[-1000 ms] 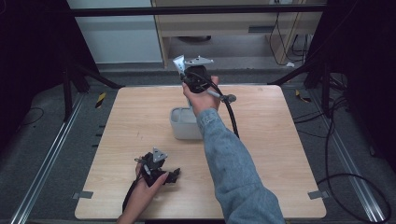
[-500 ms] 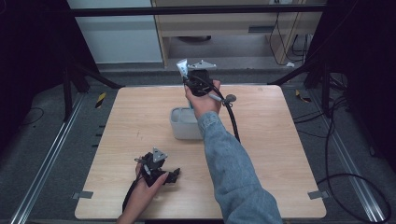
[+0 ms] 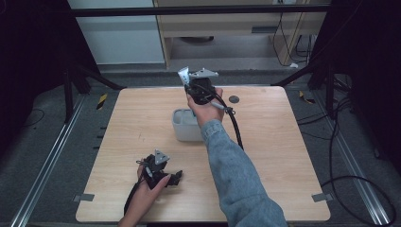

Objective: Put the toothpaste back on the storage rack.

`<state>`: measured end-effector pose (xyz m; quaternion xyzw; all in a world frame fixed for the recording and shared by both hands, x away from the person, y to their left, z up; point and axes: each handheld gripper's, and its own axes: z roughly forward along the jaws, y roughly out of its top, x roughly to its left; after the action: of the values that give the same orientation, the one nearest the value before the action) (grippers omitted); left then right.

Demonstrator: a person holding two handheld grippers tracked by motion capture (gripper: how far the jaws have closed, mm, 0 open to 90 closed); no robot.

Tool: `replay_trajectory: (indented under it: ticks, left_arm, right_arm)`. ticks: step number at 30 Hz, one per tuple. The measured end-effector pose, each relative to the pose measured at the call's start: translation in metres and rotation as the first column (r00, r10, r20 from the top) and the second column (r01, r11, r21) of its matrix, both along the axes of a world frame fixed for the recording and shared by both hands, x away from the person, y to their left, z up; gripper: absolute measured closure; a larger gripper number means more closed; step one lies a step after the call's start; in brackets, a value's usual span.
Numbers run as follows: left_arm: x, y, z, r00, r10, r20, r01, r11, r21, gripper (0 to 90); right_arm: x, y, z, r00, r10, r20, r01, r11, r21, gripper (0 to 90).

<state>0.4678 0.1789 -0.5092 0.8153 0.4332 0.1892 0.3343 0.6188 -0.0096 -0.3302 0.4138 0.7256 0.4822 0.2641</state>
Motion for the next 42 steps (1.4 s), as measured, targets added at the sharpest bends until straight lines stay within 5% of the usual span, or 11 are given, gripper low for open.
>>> replay_trajectory:
  ticks: [42]
  left_arm:
    - [0.000, 0.000, 0.000, 1.0000, -0.001, 0.000, 0.001, 1.0000, 0.001, 0.0]
  right_arm:
    - [-0.012, 0.000, -0.020, 0.9968, 0.033, -0.073, -0.038, 0.9973, -0.063, 78.9]
